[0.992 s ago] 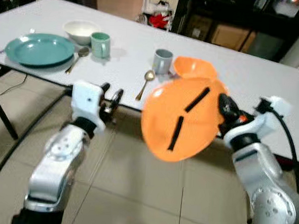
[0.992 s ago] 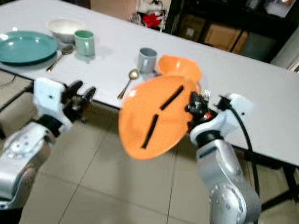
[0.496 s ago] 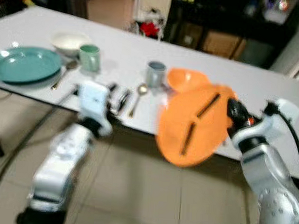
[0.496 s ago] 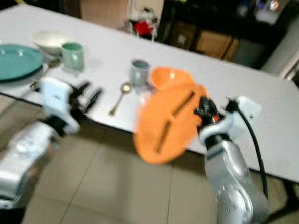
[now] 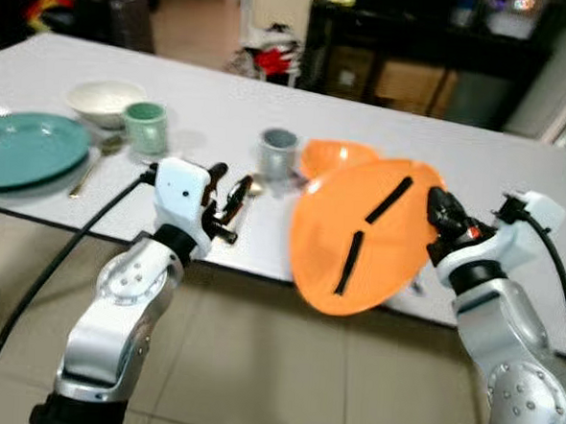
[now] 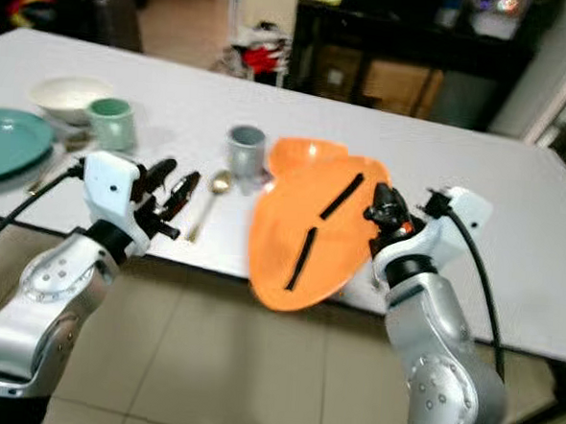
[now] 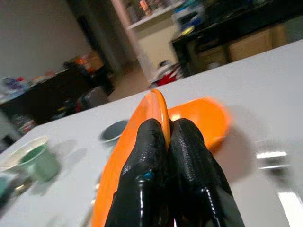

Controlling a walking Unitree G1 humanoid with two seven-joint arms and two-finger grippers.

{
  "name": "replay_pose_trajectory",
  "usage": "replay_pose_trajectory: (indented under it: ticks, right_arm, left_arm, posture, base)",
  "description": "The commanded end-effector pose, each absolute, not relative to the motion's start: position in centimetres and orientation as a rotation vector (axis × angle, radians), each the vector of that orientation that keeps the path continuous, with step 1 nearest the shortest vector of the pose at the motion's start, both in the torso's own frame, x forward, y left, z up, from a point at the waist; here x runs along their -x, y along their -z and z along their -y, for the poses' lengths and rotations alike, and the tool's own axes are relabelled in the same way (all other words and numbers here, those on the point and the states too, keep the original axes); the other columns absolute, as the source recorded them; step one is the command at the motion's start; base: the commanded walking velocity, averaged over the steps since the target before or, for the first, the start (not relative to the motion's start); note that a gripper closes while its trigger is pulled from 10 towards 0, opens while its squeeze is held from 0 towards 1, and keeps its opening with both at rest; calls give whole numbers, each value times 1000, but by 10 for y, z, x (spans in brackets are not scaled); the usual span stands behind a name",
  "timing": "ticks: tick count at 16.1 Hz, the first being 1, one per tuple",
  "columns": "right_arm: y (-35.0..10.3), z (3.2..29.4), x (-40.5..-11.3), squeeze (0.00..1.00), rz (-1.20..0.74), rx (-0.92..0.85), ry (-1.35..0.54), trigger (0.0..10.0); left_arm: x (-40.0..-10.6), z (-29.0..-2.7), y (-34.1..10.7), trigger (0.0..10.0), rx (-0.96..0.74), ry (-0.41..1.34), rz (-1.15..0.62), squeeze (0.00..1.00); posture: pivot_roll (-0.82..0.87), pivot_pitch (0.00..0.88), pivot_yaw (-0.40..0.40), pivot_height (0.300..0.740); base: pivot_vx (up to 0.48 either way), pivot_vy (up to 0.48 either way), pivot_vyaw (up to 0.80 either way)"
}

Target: Setting the table

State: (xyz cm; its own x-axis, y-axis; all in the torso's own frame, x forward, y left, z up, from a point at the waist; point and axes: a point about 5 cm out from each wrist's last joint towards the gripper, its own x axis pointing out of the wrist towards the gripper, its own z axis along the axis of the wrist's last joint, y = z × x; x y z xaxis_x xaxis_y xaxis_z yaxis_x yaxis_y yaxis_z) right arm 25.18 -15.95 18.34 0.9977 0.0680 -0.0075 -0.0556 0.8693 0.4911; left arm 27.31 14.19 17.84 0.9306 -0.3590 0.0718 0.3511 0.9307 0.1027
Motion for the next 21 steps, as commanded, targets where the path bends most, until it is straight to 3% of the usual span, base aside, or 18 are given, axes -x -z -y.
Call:
replay_pose_trajectory:
  ticks: [1,5,9,13,21]
  right_arm:
    - [-195,157,-251,0,29,-519,-99,10000]
    - [-194,160,-252,0,27,-597,-94,10000]
    - [-185,166,-250,0,-6,-750,-58,10000]
    - [-171,164,-249,0,-109,-791,-60,10000]
    - [-147,169,-252,0,-263,-864,5,10000]
  left_arm:
    - [-274,-141,-180,10000,-92,368,92,0]
    - [-272,-136,-180,10000,-82,413,90,0]
    - [-262,-138,-184,10000,-70,589,77,0]
    - [-249,-140,-171,10000,-132,776,-31,0]
    - [-243,-139,-173,10000,-163,867,-65,0]
  posture:
    - [14,0,-86,740]
    - [3,0,-86,740]
    - [7,0,-77,740]
    - [8,0,-78,740]
    - [23,0,-77,740]
  base:
    - [304,0,0]
    - [68,0,0]
    - [0,0,0]
    - [0,0,0]
    - [0,0,0]
